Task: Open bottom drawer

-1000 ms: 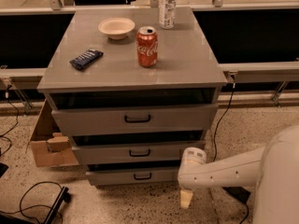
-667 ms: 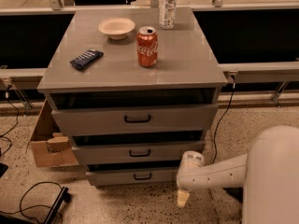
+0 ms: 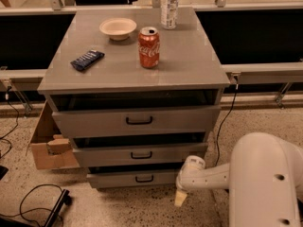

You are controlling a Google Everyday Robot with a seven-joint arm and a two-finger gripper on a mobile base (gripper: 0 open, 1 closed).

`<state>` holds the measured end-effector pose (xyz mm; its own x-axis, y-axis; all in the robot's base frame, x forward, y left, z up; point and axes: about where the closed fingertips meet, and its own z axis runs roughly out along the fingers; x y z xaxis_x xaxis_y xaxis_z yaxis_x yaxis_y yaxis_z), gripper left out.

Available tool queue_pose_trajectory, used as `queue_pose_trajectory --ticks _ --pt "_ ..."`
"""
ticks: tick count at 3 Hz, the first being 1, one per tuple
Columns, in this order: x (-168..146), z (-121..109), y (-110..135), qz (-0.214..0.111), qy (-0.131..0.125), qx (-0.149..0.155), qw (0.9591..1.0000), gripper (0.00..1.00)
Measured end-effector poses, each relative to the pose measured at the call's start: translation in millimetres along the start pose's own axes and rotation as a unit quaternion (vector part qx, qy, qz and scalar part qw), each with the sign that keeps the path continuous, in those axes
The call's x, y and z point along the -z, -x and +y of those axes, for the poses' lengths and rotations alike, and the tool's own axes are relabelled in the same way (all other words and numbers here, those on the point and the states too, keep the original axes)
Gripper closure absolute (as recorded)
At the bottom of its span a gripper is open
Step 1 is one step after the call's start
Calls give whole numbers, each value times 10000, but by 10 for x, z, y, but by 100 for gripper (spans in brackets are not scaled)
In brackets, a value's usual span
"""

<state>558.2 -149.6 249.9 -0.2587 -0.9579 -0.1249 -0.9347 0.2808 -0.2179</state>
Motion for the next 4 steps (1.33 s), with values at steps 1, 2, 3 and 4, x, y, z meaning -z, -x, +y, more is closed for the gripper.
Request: queue_pose_trajectory --ticks 1,2,3,4 --pt "-241 -108 138 -5 64 218 9997 0" --pt "-533 -243 348 55 190 532 9984 2" --pt "-711 -280 456 65 317 642 9974 4" --pt "-792 -165 406 94 436 611 9971 22"
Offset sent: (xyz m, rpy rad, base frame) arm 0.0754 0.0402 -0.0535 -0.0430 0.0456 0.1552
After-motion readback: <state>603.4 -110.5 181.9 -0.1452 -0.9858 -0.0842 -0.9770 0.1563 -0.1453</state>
